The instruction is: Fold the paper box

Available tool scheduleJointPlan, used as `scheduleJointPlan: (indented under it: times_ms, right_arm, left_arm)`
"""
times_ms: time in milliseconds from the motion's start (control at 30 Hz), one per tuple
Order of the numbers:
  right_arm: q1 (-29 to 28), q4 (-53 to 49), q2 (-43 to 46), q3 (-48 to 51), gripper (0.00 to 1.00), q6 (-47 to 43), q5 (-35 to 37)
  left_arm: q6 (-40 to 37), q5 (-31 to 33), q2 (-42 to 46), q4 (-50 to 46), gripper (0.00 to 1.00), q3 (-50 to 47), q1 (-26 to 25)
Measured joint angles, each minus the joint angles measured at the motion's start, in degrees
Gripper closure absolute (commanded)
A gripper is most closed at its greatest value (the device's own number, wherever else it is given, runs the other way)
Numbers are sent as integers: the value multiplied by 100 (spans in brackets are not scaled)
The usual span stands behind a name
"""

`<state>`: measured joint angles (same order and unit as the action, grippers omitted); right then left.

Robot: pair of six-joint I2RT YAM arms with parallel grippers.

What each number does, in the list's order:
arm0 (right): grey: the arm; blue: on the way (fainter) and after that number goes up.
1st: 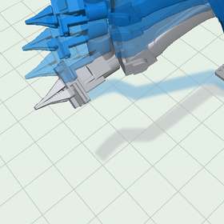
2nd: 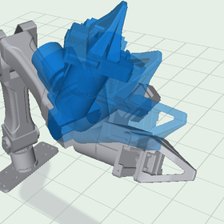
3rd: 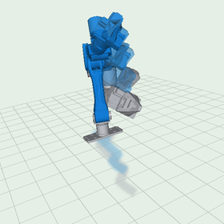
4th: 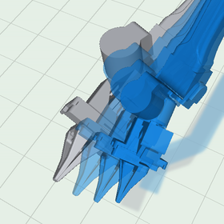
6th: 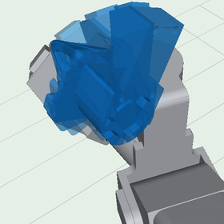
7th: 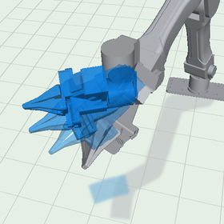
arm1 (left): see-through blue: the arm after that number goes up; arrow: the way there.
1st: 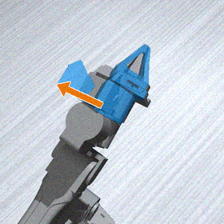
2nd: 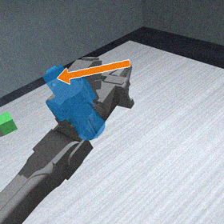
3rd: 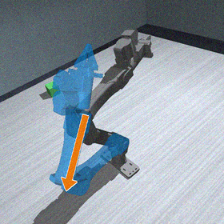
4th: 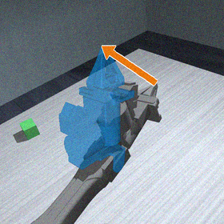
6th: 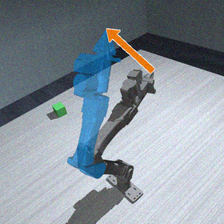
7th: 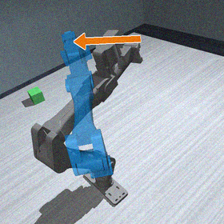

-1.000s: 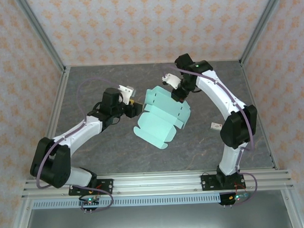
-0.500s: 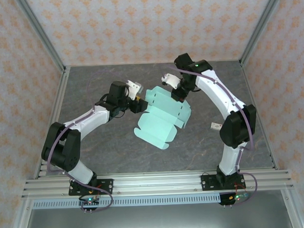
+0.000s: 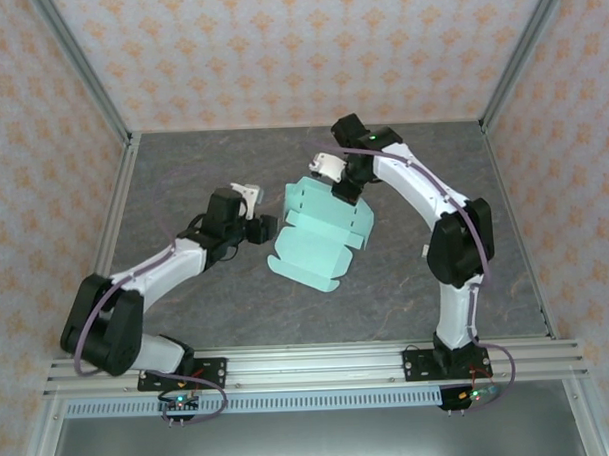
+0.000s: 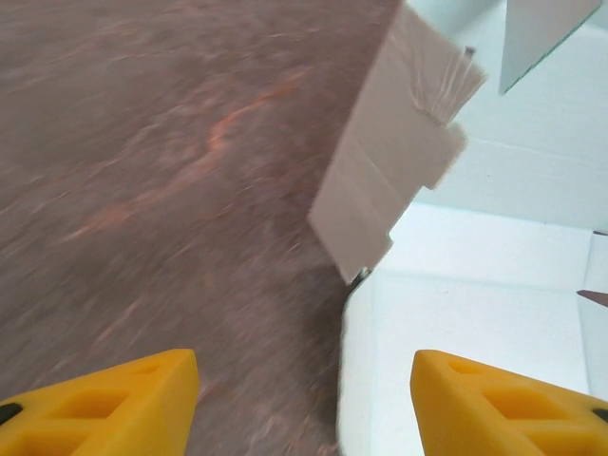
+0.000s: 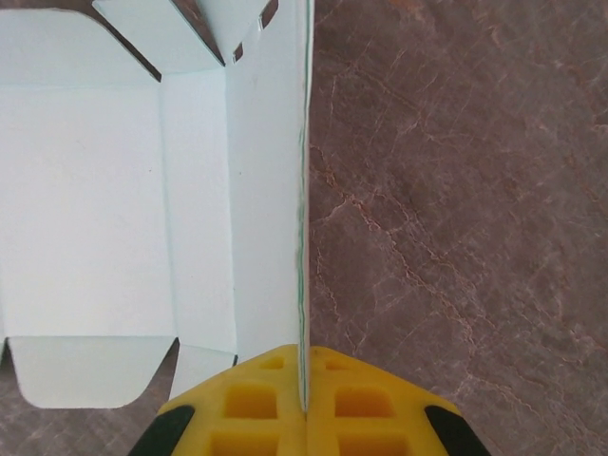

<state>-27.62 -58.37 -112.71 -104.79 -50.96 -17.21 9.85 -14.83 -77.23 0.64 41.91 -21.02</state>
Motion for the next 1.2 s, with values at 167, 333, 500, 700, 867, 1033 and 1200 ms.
scheduleJointPlan:
  times_ms: [167,333,500,700,867,1033,1200]
  right_arm:
    - [-144,184,-295,9,100,-33,219]
    - [-249,413,-299,59,100,-37,382]
    - [-323,844,-271,428,100,-68,658]
    - [-463,1467,81,1191,100,-179,999]
    - [-629,1904,330,1471,100,-313,1366]
    - [-667,2535,625,1884,100,-459,1729]
    - [-793,3316,986,2522,100,-769,2120]
  left_arm:
    - [498,686,955,-44,39,-472,0]
    - [778,942,1353,-44,39,-708,-50]
    - [839,1051,1370,-46,39,-758,-74]
    - [949,1248,1196,-20,39,-758,-74]
    - [1047,1274,1016,24,39,-758,-74]
    - [1161,1084,922,111,39,-758,-74]
    - [1279,883,649,350,39,-780,-74]
